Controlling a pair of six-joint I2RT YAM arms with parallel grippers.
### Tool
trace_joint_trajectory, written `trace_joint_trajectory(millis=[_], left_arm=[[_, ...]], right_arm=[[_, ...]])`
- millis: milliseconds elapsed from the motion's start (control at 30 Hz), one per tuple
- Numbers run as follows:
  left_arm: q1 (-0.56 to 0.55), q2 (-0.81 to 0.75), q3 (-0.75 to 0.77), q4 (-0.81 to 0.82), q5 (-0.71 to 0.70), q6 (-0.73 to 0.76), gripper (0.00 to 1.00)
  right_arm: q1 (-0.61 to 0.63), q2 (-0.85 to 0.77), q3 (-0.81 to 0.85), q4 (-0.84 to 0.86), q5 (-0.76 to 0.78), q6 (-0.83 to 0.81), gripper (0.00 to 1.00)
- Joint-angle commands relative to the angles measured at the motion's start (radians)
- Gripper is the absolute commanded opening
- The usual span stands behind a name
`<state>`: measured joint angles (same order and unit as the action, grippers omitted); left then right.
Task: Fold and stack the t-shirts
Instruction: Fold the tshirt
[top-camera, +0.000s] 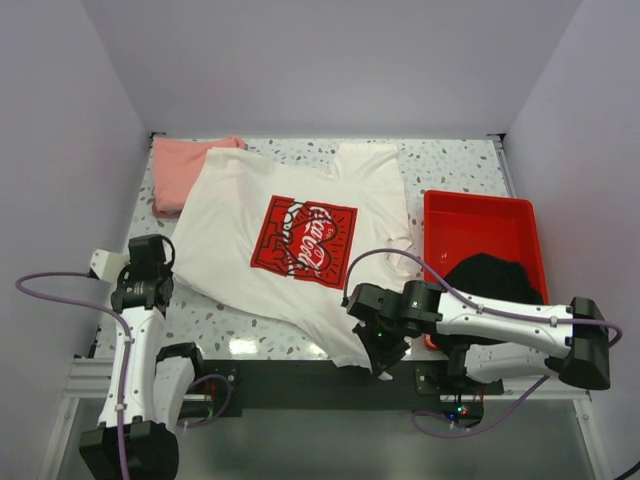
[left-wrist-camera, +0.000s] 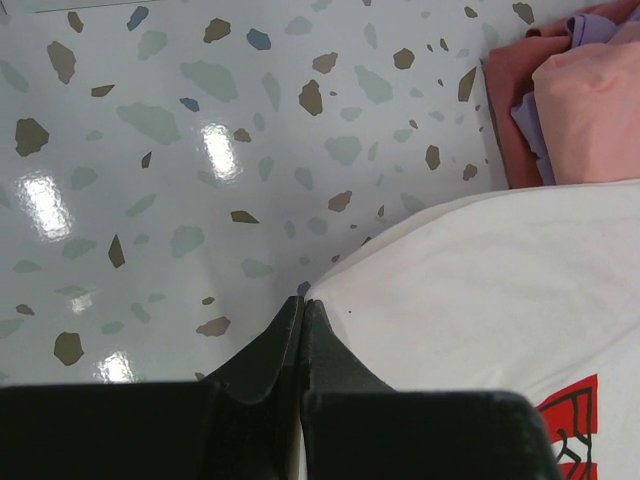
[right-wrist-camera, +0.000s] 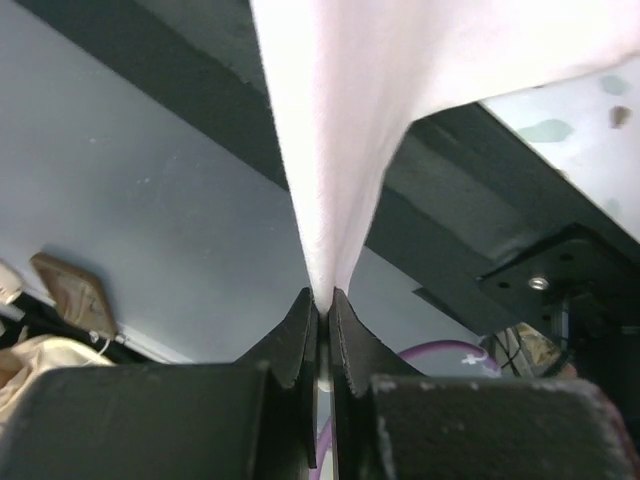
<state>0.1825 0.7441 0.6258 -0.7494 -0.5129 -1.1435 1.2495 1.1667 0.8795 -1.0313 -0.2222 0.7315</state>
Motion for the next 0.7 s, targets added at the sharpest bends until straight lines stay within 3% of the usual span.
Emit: trace_joint_trajectory(millis=[0,200,367,667], left_arm=[[0.006,0.009,0.023,0.013,-0.038,-0.018,0.0],[0.008,0.057,0.032,0.105,0.023,0.042,0.0],[0.006,0.129,0.072,0.123,0.024,0.053,0.0],[0.006,0.262,0.17,0.199,0.043,0.073,0.0]], right_arm=[[0.001,-0.018,0.076,-0.09,0.087,0.016,0.0],[-0.126,0.027,0.182,-0.151,0.208,-0.082,0.0],[-0.293,0.039,0.257,-0.128,0.205,-0.181,0.0],[-0.429,0.151,0.386,-0.133,0.24,-0.346,0.0]])
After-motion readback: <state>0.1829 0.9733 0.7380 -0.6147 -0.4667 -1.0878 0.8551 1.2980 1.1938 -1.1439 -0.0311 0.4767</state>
